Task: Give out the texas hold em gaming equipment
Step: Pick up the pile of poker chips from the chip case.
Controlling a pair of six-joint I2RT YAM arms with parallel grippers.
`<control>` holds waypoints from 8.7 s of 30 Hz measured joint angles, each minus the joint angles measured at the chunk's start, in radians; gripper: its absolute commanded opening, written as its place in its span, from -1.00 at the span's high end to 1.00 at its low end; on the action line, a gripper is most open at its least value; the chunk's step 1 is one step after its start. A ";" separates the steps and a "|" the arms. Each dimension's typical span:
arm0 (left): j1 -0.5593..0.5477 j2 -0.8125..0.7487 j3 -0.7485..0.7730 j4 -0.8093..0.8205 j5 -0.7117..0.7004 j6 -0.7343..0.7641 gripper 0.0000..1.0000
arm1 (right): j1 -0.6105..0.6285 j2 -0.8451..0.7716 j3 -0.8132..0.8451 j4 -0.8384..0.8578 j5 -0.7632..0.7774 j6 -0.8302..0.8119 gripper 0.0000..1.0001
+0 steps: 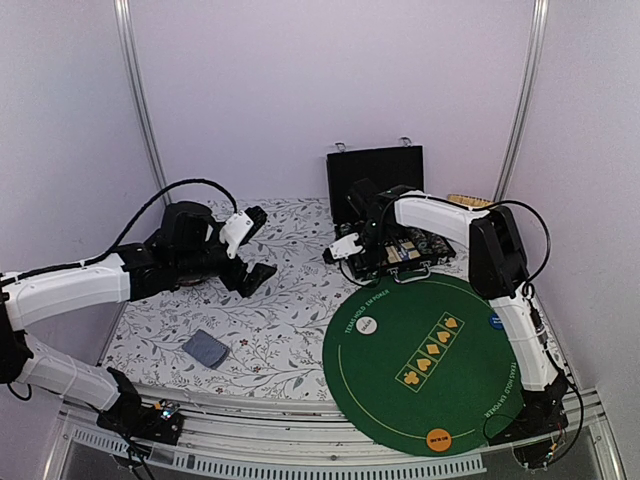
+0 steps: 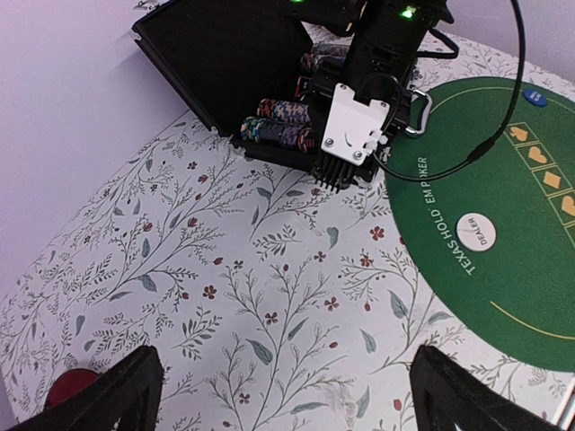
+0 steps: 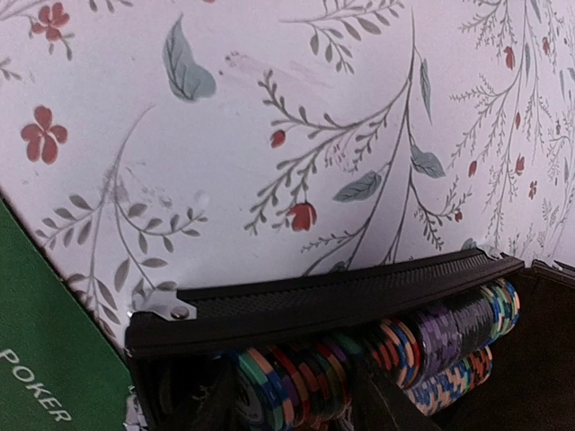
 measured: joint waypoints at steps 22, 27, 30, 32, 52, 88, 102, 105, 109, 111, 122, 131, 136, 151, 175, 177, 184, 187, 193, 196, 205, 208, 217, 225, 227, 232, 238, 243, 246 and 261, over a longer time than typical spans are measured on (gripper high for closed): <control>0.000 0.000 0.000 0.000 0.000 0.000 -0.97 | 0.026 -0.037 -0.070 0.034 0.097 0.041 -0.09; 0.000 0.000 0.000 0.000 0.000 0.000 -0.97 | 0.026 -0.032 -0.068 0.035 0.113 0.035 0.00; 0.000 0.000 0.000 0.000 0.000 0.000 -0.97 | 0.026 -0.032 -0.068 0.034 0.110 0.027 0.05; 0.000 0.000 0.000 0.000 0.000 0.000 -0.97 | 0.026 -0.032 -0.067 0.029 0.108 0.021 0.05; 0.000 -0.008 0.000 0.000 -0.006 0.009 -0.97 | -0.003 0.013 0.003 0.023 0.032 -0.042 0.29; 0.000 -0.022 0.000 0.001 -0.008 0.011 -0.97 | -0.079 0.071 0.069 0.136 -0.096 0.068 -0.14; 0.000 -0.024 0.000 0.001 -0.008 0.011 -0.97 | -0.087 0.069 0.065 0.136 -0.124 0.130 -0.06; 0.000 -0.024 0.000 0.001 -0.007 0.011 -0.97 | -0.080 0.044 0.023 0.156 -0.102 0.138 -0.06; 0.000 -0.024 0.000 0.001 -0.006 0.011 -0.97 | -0.077 0.009 -0.024 0.143 -0.063 0.158 -0.06; 0.000 -0.024 0.000 0.001 -0.006 0.011 -0.97 | -0.076 0.005 -0.031 0.142 -0.056 0.165 -0.06; 0.000 -0.024 0.000 0.001 -0.003 0.011 -0.97 | -0.074 -0.015 -0.062 0.164 -0.048 0.151 -0.22; 0.000 -0.024 0.000 0.001 -0.003 0.011 -0.97 | -0.077 0.037 0.006 0.150 -0.069 0.110 -0.19; 0.000 -0.024 0.000 0.001 -0.004 0.011 -0.97 | -0.076 0.045 0.022 0.130 -0.079 0.110 -0.12; 0.000 -0.024 0.000 0.001 -0.003 0.011 -0.97 | -0.046 -0.042 -0.135 0.217 0.004 0.114 -0.12; 0.000 -0.024 -0.010 0.001 -0.004 0.011 -0.97 | -0.054 -0.008 -0.040 0.100 -0.053 0.106 0.23; 0.000 -0.024 -0.011 0.001 -0.004 0.011 -0.97 | -0.047 -0.024 -0.064 0.116 -0.035 0.112 0.21; 0.000 -0.024 -0.011 0.001 -0.004 0.011 -0.97 | -0.025 -0.046 -0.106 0.143 0.015 0.127 -0.02; 0.000 -0.024 -0.011 0.001 -0.004 0.012 -0.97 | -0.025 -0.022 -0.092 0.181 0.033 0.122 -0.03; 0.000 -0.024 -0.011 0.001 -0.003 0.012 -0.97 | -0.025 0.001 -0.053 0.157 0.036 0.122 -0.04; 0.000 -0.025 -0.011 0.001 -0.004 0.012 -0.97 | -0.026 0.008 -0.038 0.141 0.033 0.117 -0.04; 0.000 -0.034 -0.011 0.001 -0.004 0.012 -0.97 | -0.029 0.000 -0.058 0.144 0.029 0.132 -0.01; 0.000 -0.034 -0.011 0.001 -0.004 0.013 -0.97 | -0.029 -0.018 -0.085 0.173 0.027 0.137 0.03; 0.000 -0.034 -0.011 0.001 -0.004 0.014 -0.97 | -0.029 -0.049 -0.115 0.162 0.004 0.128 0.03; 0.000 -0.038 -0.011 0.002 -0.004 0.015 -0.97 | -0.030 -0.023 -0.079 0.153 0.005 0.121 -0.04; 0.000 -0.038 -0.011 0.001 -0.004 0.015 -0.97 | -0.031 -0.011 -0.066 0.156 0.006 0.116 -0.06; 0.000 -0.038 -0.011 0.001 -0.005 0.016 -0.97 | -0.032 0.018 -0.018 0.122 0.004 0.103 -0.14; 0.000 -0.038 -0.012 0.001 -0.005 0.016 -0.97 | -0.039 0.038 0.000 0.110 -0.010 0.089 -0.33; 0.000 -0.038 -0.012 0.002 -0.005 0.016 -0.97 | -0.040 0.042 -0.002 0.123 -0.013 0.086 -0.25; 0.000 -0.038 -0.013 0.001 -0.005 0.016 -0.97 | -0.040 0.041 -0.003 0.123 -0.011 0.087 -0.20; 0.000 -0.038 -0.013 0.001 -0.004 0.016 -0.97 | -0.023 -0.013 -0.096 0.183 0.053 0.135 -0.06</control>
